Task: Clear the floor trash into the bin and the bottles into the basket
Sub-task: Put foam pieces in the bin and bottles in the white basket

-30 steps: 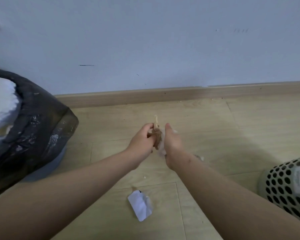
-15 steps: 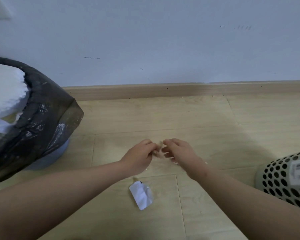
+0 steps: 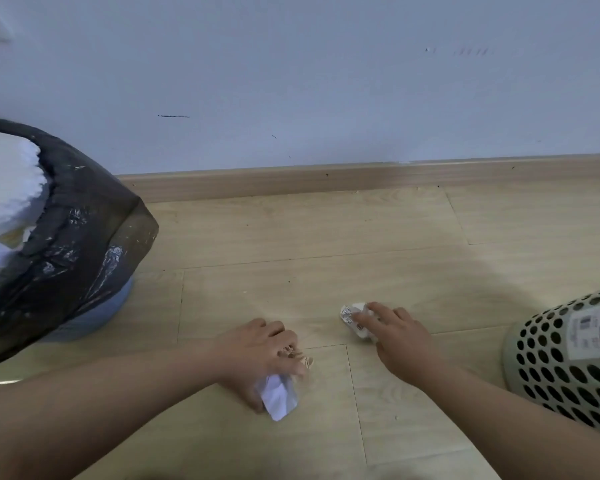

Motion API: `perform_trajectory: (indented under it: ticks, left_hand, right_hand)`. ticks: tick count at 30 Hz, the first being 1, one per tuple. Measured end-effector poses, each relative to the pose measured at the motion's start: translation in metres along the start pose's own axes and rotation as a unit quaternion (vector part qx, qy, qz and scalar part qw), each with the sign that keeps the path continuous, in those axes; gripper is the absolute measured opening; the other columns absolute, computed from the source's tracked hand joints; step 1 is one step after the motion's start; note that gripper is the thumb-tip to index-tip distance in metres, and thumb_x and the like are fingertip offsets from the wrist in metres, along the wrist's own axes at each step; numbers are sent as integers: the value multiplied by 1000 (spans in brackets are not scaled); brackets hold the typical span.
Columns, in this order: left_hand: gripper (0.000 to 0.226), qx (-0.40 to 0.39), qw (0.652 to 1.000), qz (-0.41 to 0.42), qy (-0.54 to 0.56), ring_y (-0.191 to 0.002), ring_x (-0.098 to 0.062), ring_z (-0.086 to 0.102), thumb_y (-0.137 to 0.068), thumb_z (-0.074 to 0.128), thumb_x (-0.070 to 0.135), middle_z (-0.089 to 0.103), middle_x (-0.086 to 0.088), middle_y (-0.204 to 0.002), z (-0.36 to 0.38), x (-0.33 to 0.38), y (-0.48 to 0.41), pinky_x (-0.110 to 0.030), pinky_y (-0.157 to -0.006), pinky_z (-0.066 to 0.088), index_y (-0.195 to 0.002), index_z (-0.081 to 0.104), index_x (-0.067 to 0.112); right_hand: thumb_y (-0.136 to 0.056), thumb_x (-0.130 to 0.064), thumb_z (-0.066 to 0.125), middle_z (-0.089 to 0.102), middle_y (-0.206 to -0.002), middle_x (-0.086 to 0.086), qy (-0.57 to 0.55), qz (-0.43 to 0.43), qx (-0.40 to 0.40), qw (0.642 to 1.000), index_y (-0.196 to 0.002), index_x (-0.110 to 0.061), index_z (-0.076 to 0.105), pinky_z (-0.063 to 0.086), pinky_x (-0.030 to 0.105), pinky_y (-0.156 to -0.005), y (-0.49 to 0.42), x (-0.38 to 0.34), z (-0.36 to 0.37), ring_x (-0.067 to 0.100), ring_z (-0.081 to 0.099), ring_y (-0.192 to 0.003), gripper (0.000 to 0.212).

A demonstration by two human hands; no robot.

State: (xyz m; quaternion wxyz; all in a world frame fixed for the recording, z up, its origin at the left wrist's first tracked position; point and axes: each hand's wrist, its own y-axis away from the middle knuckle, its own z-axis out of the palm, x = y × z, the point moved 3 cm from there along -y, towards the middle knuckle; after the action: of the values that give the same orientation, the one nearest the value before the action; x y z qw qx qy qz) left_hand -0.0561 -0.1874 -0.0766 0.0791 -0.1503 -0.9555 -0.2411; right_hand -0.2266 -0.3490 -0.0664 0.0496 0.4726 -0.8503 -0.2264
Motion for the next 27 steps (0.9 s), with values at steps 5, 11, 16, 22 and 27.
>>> perform_trajectory:
  ticks: [5, 11, 16, 22, 27]
  left_hand:
    - [32, 91, 995, -28, -11, -72, -9, 58, -64, 65, 55, 59, 10, -92, 1, -8, -2, -19, -54, 46, -93, 62, 43]
    - [17, 91, 926, -244, 274, -100, -19, 53, -92, 51, 37, 47, 4, -92, -7, -34, -7, -26, -71, 37, -90, 58, 22]
    - [31, 129, 750, -352, 545, -54, -12, 46, -93, 54, 31, 49, 5, -59, -20, -37, -13, -17, -48, 36, -65, 49, 19]
    - [14, 164, 695, -362, 599, -57, -12, 57, -85, 56, 18, 59, 2, -67, -41, -33, -17, -21, -56, 48, -71, 52, 16]
    - [10, 282, 677, -347, 585, -64, -13, 60, -89, 54, 22, 60, -2, -86, -78, -48, 6, -23, -48, 47, -96, 47, 22]
  right_hand:
    - [-92, -5, 40, 42, -130, 0, -44, 29, -8, 999, -134, -24, 40, 45, 30, -83, -11, -6, -1, 22, 44, -113, 46]
    - [-91, -19, 48, 51, -108, 4, -146, 55, -54, 986, -114, -15, 50, 37, 27, -70, -13, -17, 4, 24, 54, -96, 23]
    - [-90, -28, 54, 49, -73, -1, -415, 160, -5, 896, -75, -14, 45, 36, 25, -59, -23, -36, -7, 13, 43, -65, 22]
    - [-89, -20, 61, 56, -84, 5, -678, 172, -29, 714, -84, -12, 47, 55, 32, -67, -40, -79, -34, 17, 59, -77, 17]
    - [-89, -12, 56, 58, -74, 4, -650, 165, 27, 742, -102, -16, 45, 44, 23, -48, -56, -110, -68, 15, 55, -57, 17]
